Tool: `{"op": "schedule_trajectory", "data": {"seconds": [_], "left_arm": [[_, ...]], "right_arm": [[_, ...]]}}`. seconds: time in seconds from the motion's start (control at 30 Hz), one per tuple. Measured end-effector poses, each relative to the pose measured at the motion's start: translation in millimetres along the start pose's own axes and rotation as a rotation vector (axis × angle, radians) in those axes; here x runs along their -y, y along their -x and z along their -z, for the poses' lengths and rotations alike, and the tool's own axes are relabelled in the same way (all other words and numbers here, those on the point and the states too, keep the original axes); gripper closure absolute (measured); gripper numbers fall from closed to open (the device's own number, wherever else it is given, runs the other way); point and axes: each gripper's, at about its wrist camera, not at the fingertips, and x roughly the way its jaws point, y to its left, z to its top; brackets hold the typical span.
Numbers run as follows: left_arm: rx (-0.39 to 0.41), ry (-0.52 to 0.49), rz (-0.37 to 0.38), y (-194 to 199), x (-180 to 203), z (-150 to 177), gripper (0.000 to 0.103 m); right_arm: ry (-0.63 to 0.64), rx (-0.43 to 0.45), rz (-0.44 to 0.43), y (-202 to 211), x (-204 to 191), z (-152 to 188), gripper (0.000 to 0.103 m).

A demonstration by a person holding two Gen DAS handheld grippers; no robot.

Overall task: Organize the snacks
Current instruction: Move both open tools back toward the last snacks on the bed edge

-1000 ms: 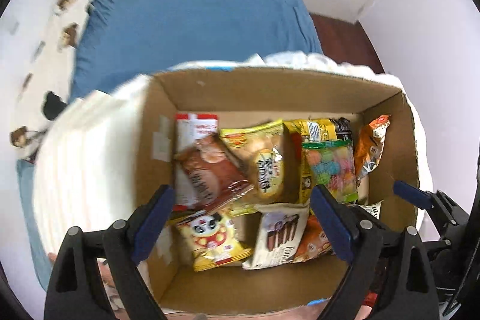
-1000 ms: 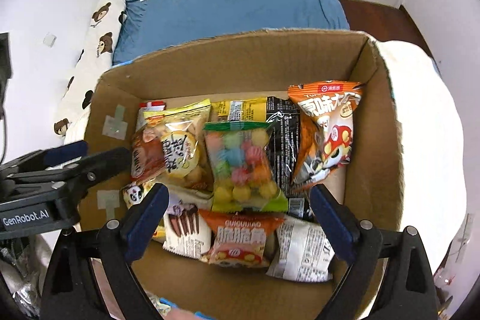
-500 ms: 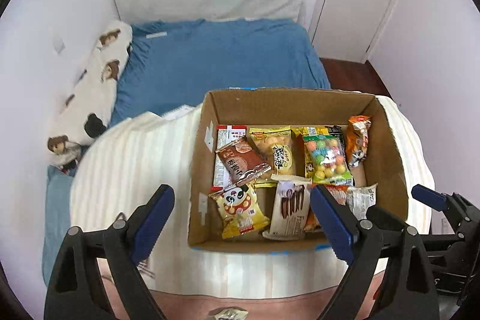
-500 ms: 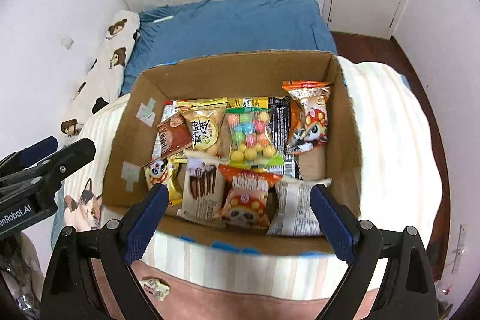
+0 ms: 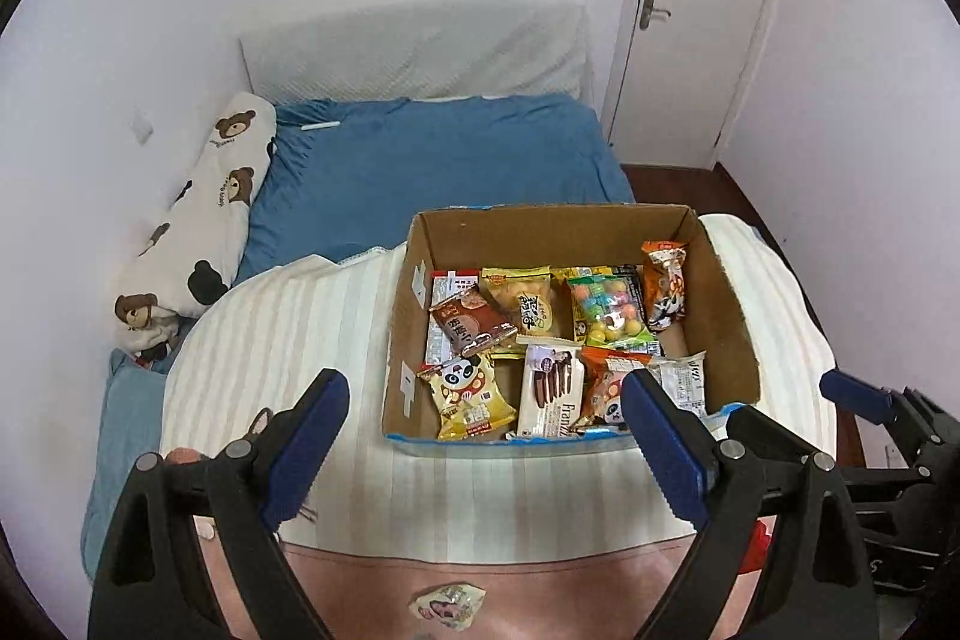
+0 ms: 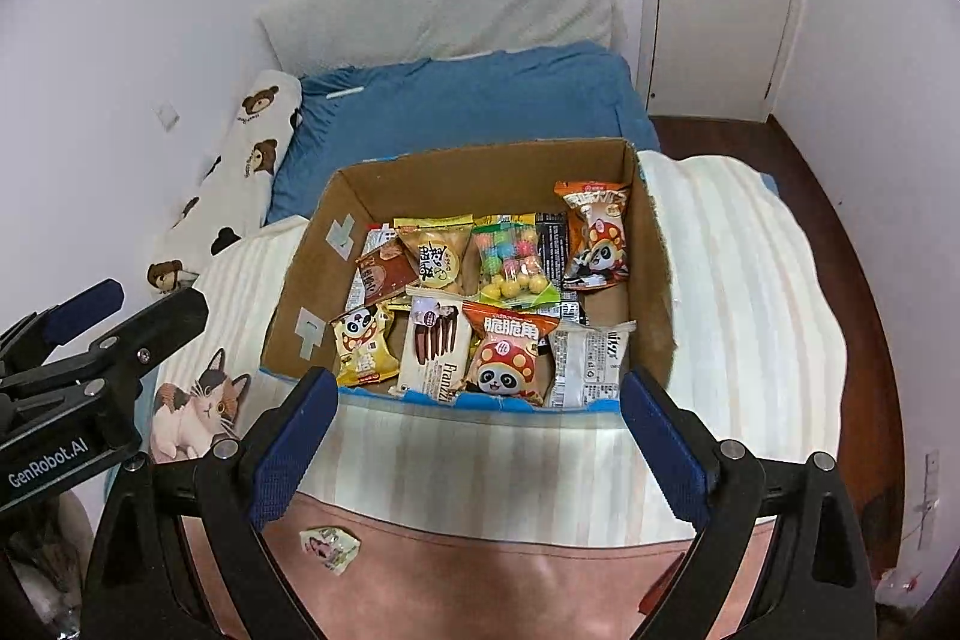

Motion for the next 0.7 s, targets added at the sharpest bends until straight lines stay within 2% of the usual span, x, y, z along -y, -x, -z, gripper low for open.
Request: {"op": "schedule_trajectory", "data": {"seconds": [0.1, 0.23, 0.4, 0.7], "left_arm": [[0.002, 0.028, -0.007, 7, -4, 14, 0.010], [-0.041, 0.061, -0.022, 2, -11, 47, 0.010], [-0.188, 0.092, -0.038, -39, -20, 96, 0.010], [-0.399, 0.183, -0.055, -101, -37, 168, 0.010]], "right_arm": [[-0.026, 0.006, -0.023, 11, 4, 12, 0.006], [-0.107, -0.001, -0.064, 19, 24, 41, 0.006], [-0.279, -0.052, -0.055, 7, 77, 85, 0.006], [-0.558, -0.205, 0.052, -62, 183, 162, 0.006]]}}
